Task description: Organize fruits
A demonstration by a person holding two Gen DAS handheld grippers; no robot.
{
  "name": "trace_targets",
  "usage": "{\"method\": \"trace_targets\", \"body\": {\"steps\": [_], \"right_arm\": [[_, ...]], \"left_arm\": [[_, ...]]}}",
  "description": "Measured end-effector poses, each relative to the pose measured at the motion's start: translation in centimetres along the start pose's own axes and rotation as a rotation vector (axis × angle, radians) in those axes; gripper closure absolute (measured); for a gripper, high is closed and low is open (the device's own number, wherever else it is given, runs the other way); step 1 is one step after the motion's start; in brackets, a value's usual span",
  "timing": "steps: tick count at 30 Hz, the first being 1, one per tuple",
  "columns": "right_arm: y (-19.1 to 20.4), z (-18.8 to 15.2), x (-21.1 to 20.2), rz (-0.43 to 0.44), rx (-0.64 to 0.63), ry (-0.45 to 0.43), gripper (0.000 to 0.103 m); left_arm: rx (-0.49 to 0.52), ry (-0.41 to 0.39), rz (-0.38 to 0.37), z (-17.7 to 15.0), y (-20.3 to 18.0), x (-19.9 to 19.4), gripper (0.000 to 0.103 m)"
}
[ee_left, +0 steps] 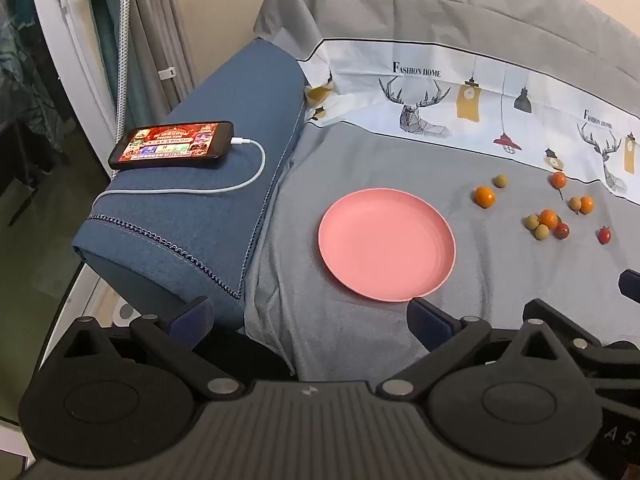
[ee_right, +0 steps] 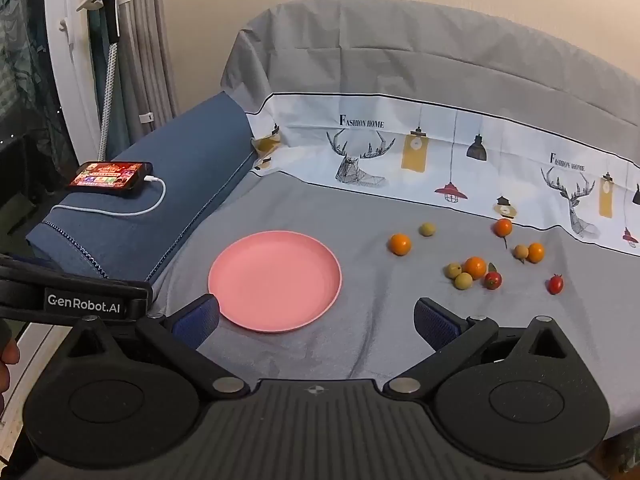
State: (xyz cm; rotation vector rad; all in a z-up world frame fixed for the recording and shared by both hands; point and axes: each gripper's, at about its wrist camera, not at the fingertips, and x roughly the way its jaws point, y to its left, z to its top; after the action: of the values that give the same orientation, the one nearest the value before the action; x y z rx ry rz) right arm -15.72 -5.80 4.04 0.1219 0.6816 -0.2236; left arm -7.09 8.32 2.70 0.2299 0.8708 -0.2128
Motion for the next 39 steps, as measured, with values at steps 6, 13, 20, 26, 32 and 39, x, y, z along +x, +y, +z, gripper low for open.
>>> {"method": "trace_targets", "body": {"steps": [6, 13, 20, 26, 32, 39], "right_arm": [[0.5, -0.3, 0.5, 0.005, -0.014, -0.017, 0.001], [0.3, 0.3, -0.1, 0.006, -0.005, -0.013, 0.001], [0.5, 0.2, -0.4, 0.024, -0.015, -0.029, 0.001], [0.4, 0.0, -0.7, 0.032, -0.004, -0.073, 0.001], [0.5, -0.1, -0.7, 0.025, -0.006, -0.072, 0.001], [0.2, 0.1, -0.5, 0.051, 0.025, -0.065, 0.001]], "left_arm": [[0.000, -0.004, 0.007, 0.4, 0.0, 0.1, 0.000], [-0.002, -0.002, 0.002, 0.3, 0.1, -0.1, 0.000], [0.016, -0.018, -0.026, 0.4, -0.5, -0.8, 0.000], [0.009, -0.016, -0.030, 0.3, -0.4, -1.0, 0.000], [-0.005, -0.004, -0.033, 0.5, 0.0, -0.9, 0.000], [-0.004, 0.000, -0.022, 0.9, 0.3, -0.8, 0.000]]}}
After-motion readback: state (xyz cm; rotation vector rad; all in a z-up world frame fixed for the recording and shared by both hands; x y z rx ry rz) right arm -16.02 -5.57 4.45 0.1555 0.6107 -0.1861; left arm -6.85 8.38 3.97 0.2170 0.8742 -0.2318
